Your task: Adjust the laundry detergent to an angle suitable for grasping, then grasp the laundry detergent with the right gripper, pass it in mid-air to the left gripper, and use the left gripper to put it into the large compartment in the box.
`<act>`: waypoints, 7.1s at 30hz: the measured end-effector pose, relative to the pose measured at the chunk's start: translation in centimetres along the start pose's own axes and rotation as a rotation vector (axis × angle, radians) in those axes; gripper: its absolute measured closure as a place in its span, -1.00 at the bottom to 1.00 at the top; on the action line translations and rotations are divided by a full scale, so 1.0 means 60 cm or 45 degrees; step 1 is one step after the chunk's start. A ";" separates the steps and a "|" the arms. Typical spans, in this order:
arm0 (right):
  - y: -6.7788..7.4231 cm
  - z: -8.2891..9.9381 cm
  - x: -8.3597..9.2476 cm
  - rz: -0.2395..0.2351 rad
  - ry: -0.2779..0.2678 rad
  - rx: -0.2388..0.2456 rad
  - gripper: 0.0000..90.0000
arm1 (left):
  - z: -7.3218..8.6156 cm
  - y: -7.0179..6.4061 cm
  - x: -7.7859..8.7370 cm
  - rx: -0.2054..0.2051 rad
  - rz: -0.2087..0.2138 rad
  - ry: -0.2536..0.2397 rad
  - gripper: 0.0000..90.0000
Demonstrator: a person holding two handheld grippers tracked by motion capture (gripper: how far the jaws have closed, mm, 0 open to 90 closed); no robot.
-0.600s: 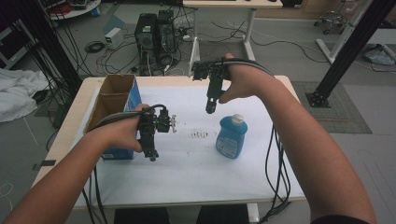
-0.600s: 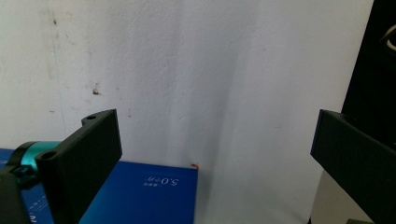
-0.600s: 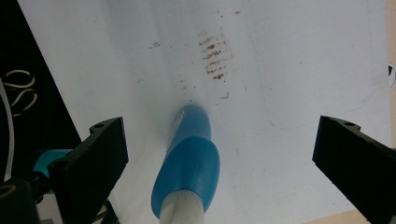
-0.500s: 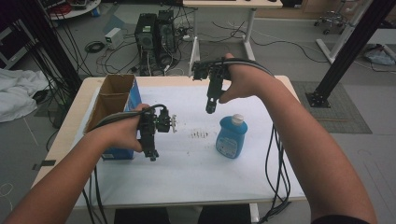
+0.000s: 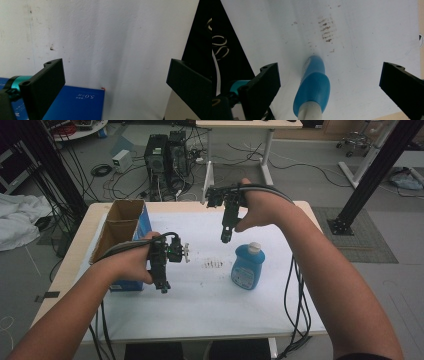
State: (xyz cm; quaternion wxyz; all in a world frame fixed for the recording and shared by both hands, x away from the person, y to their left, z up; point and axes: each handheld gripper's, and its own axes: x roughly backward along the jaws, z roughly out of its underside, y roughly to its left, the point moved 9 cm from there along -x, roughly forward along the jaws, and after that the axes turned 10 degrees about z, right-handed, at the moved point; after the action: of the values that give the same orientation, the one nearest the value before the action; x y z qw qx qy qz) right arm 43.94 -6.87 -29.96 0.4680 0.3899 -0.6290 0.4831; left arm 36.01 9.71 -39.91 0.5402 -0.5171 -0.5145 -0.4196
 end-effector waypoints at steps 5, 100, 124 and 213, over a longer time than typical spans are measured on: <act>0.000 -0.002 0.002 -0.001 -0.012 -0.010 -0.95 | -0.003 -0.002 -0.001 -0.012 0.008 0.009 -0.96; -0.059 0.194 -0.009 0.189 -0.969 -0.764 -0.95 | -0.013 -0.021 -0.007 -0.046 -0.016 -0.017 -0.96; 0.021 0.295 -0.062 0.156 -0.985 -0.800 -0.95 | -0.016 -0.022 -0.010 -0.039 -0.014 0.002 -0.96; 0.100 0.179 -0.234 0.125 -1.024 -0.719 -0.62 | 0.014 -0.021 0.000 0.010 -0.050 -0.007 -0.96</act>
State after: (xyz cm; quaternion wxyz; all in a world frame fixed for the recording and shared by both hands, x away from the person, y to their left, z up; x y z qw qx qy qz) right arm 39.63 -15.39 -46.00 0.2524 0.3734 -0.8837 0.1265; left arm 34.66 10.41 -39.83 0.5325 -0.5058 -0.5277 -0.4268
